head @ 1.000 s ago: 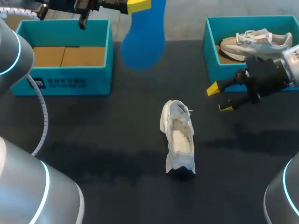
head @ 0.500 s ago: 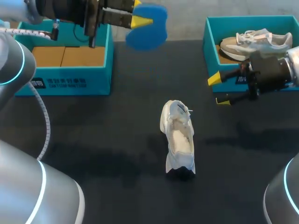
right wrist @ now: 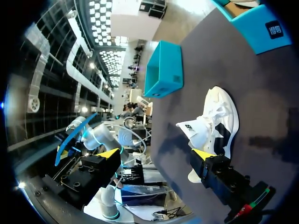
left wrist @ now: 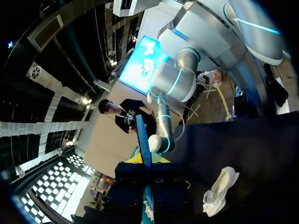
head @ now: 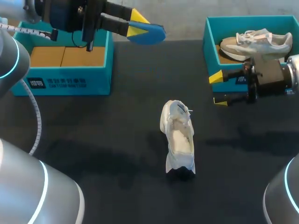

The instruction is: Take the shoe out of the shoebox, open the shoe tongue, remove and reinsert the insole, then place the shoe into the shoebox

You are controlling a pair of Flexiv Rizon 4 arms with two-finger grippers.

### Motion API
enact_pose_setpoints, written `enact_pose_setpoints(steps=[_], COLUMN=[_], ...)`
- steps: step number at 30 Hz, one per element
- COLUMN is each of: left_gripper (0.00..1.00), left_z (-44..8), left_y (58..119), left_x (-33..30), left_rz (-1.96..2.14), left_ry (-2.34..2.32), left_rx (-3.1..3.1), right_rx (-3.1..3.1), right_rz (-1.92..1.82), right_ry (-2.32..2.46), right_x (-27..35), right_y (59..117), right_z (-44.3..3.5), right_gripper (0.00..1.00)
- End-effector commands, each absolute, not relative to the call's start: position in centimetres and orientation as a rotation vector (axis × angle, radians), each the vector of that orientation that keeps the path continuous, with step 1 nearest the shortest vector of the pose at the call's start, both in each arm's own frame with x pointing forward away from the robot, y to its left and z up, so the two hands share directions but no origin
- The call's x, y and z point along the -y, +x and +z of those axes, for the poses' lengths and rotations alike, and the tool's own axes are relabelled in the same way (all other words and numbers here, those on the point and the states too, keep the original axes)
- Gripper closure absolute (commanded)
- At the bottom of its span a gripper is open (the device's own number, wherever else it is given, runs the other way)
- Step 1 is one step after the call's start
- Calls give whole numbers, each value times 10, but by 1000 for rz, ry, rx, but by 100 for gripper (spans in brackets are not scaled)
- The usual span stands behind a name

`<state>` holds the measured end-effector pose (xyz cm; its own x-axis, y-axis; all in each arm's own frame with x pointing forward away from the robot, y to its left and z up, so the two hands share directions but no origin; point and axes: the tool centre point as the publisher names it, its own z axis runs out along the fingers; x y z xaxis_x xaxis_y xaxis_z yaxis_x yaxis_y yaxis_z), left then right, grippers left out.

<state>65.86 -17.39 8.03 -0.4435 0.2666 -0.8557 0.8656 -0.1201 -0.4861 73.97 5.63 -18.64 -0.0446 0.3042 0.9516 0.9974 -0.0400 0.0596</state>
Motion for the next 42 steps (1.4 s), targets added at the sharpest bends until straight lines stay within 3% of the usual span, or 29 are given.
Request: enact_pose_setpoints(steps=[1,9,30,42], left_gripper=[100,100,100,100], left_z=[82,79,-7,-7], left_y=[660,658,651,651], left_x=[175,178,182,182], left_rz=[-1597,-1581,-1330,-1330], left_ry=[1261,1268,1446,1446], left_rx=[-1665,-1643,-1177,-1177], right_rx=[1451,1448,1304,1261], right_rz=[-1125,-1121,-1114,-1116], right_ry=[-1452,-1456,-1424,-1440], right_x=[-57,-58,-77,-80], right_y=[738,738,732,732], right_z=[-186,-186,-180,-180], right_gripper=[0,0,0,0])
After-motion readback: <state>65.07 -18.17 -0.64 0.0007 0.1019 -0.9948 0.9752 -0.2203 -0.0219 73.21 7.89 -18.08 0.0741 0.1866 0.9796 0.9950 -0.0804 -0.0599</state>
